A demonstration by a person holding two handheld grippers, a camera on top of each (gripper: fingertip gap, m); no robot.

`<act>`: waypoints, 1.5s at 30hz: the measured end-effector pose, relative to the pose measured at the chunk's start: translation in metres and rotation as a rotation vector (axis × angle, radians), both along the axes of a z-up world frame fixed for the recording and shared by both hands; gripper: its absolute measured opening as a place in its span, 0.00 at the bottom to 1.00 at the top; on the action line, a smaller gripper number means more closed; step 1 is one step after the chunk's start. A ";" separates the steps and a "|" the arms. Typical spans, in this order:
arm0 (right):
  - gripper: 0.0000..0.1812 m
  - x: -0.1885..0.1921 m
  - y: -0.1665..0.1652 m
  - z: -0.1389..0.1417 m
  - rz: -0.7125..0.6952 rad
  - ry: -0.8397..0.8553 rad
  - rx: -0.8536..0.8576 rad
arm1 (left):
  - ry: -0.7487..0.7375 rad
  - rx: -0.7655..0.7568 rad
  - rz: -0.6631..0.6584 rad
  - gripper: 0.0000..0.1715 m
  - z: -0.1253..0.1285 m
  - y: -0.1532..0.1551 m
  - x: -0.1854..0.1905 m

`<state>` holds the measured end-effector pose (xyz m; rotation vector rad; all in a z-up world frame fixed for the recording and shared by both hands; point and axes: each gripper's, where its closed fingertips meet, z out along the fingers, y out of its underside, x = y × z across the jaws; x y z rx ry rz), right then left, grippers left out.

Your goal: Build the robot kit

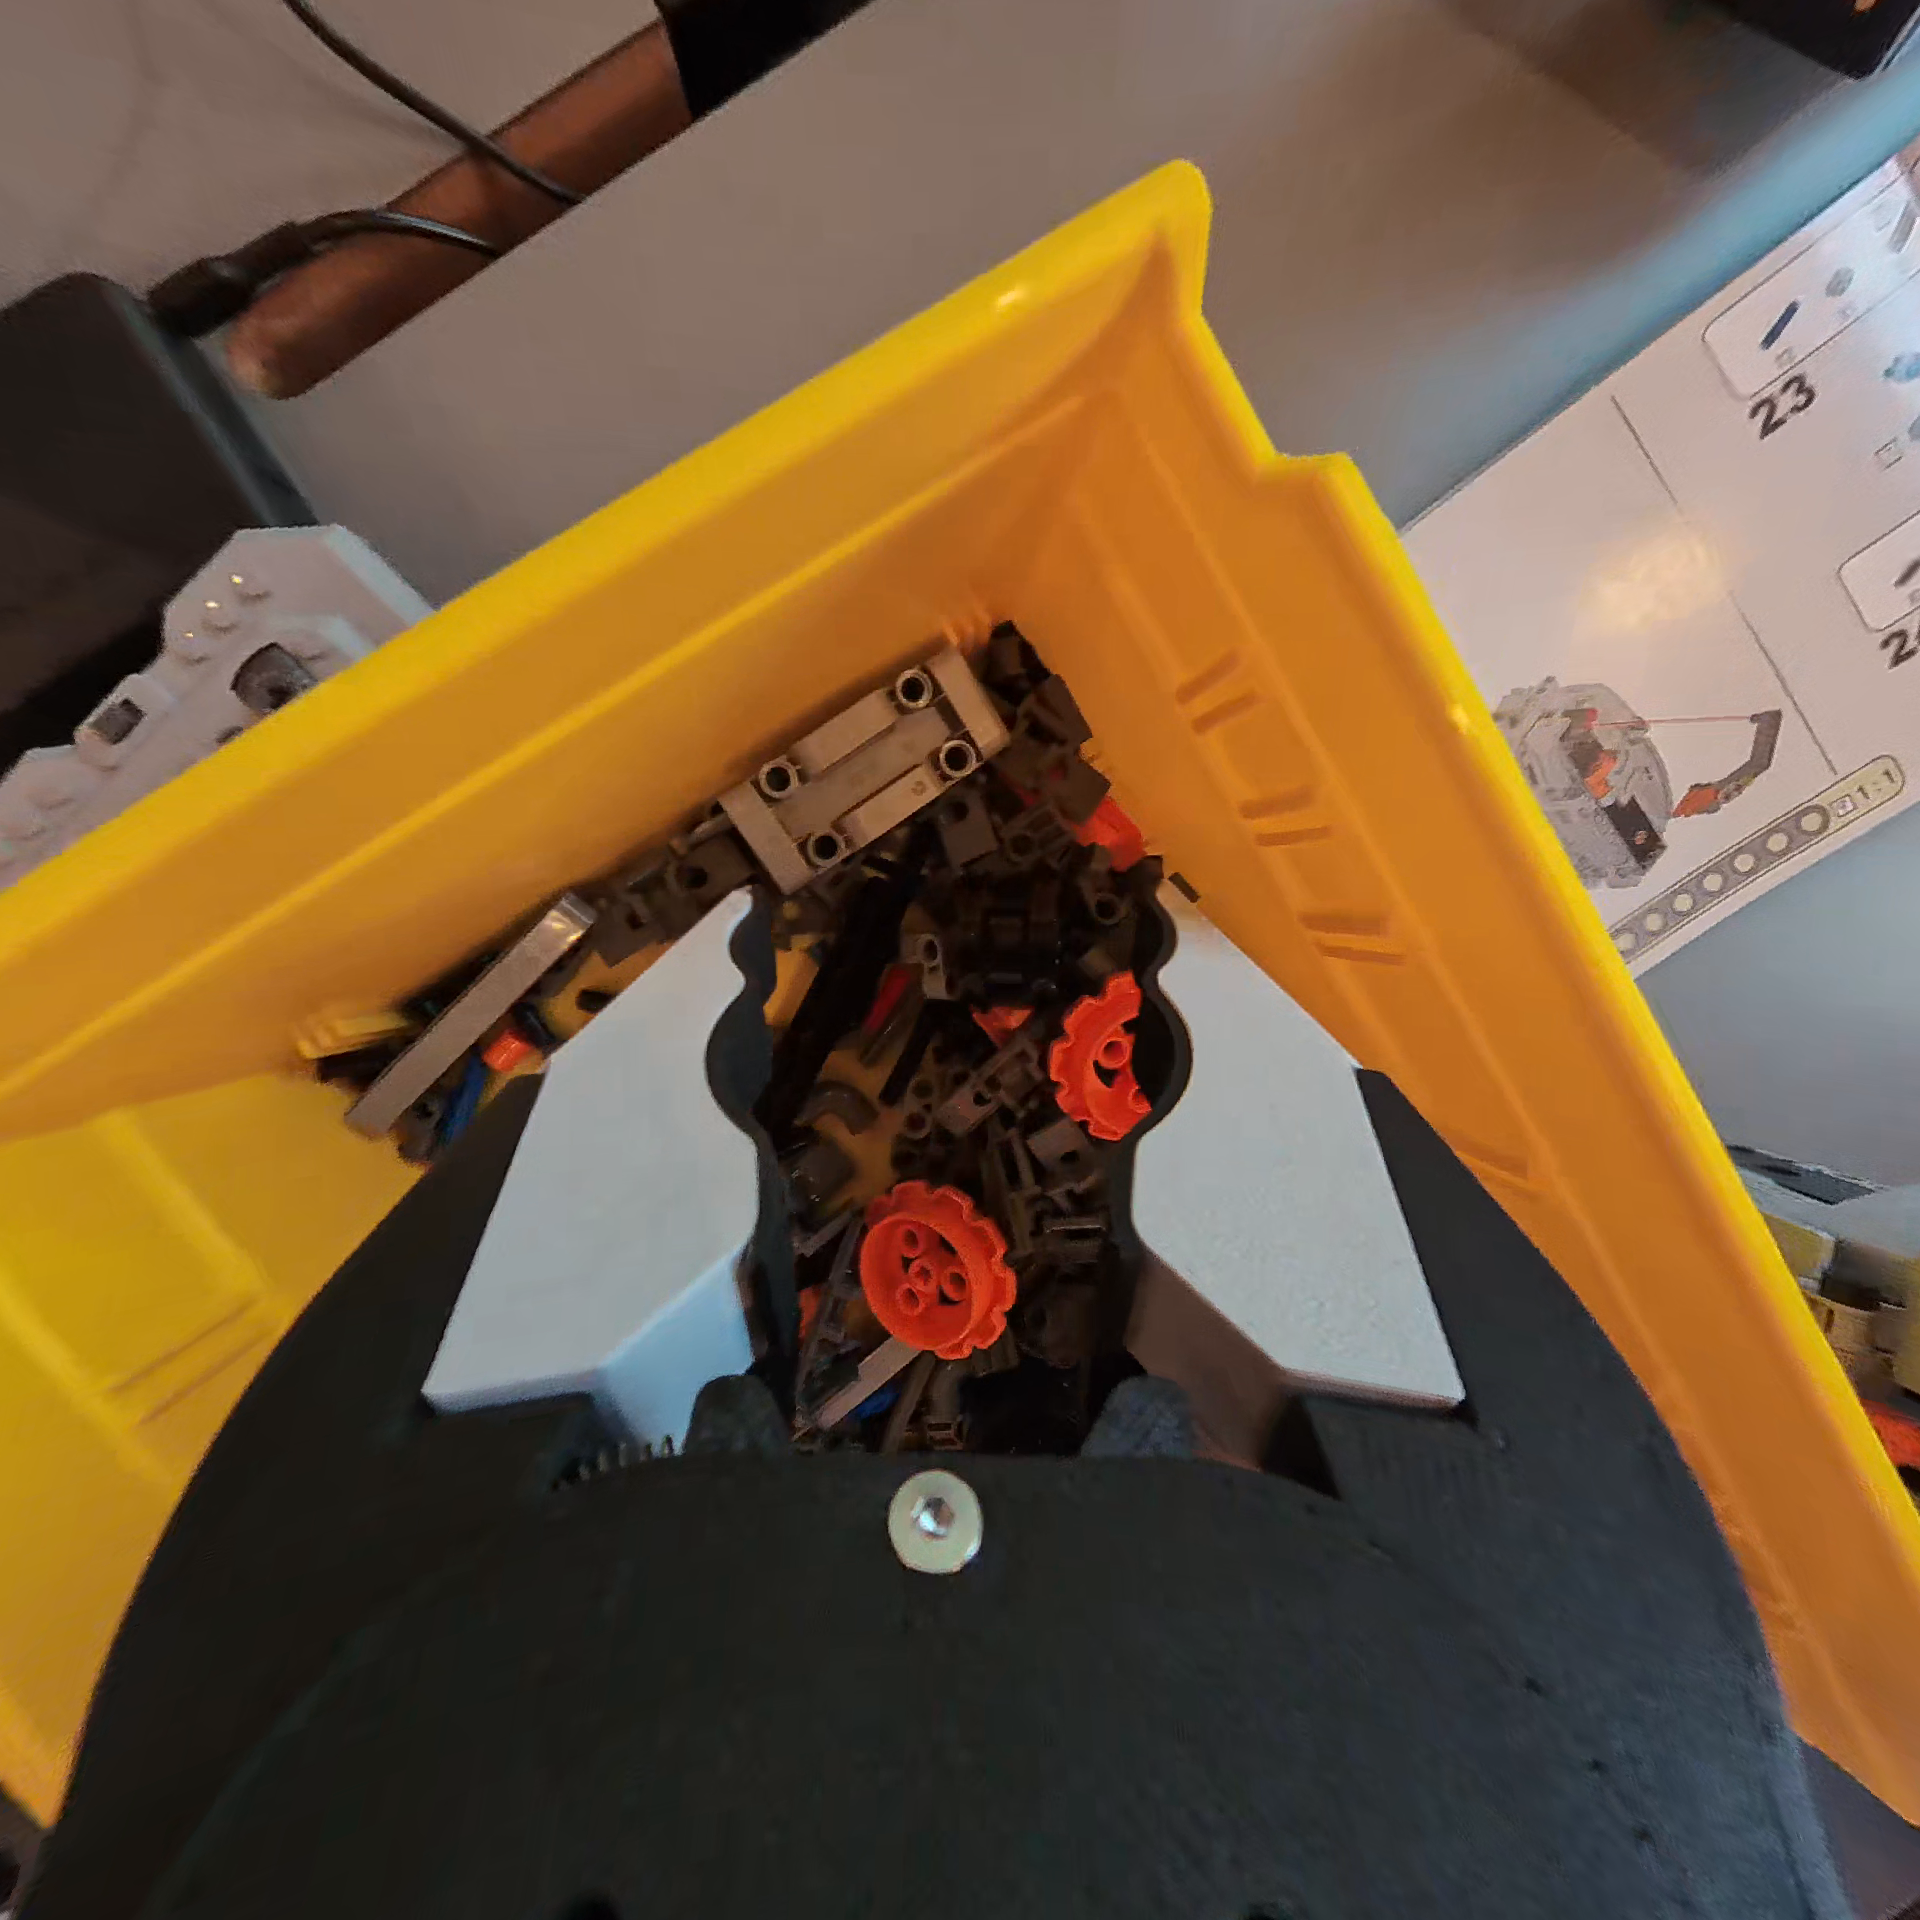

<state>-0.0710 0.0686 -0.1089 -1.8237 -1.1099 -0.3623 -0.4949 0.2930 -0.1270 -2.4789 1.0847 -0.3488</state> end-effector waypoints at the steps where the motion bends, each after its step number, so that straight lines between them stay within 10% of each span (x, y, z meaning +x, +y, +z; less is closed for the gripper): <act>1: 0.00 0.001 0.000 0.000 -0.001 0.000 -0.001 | 0.029 -0.001 -0.005 0.40 -0.004 0.000 0.000; 11: 0.00 0.001 0.000 -0.004 0.001 -0.003 -0.016 | 0.169 -0.032 -0.007 0.36 -0.025 -0.004 0.002; 15: 0.00 0.000 -0.001 -0.004 0.004 -0.009 -0.017 | 0.166 -0.067 0.002 0.19 -0.023 -0.010 -0.005; 21: 0.00 -0.001 0.000 -0.003 0.007 -0.004 -0.013 | 0.329 -0.041 0.185 0.12 -0.020 0.003 -0.077; 27: 0.00 0.003 0.002 -0.009 -0.008 -0.009 -0.028 | 0.144 -0.002 0.271 0.18 0.009 0.008 -0.085; 32: 0.00 0.008 0.004 -0.008 -0.023 0.000 -0.021 | -0.021 0.063 0.154 0.25 0.030 0.008 -0.046; 45: 0.00 0.007 0.002 -0.005 -0.014 0.000 -0.016 | 0.087 0.018 0.027 0.19 -0.008 0.005 -0.034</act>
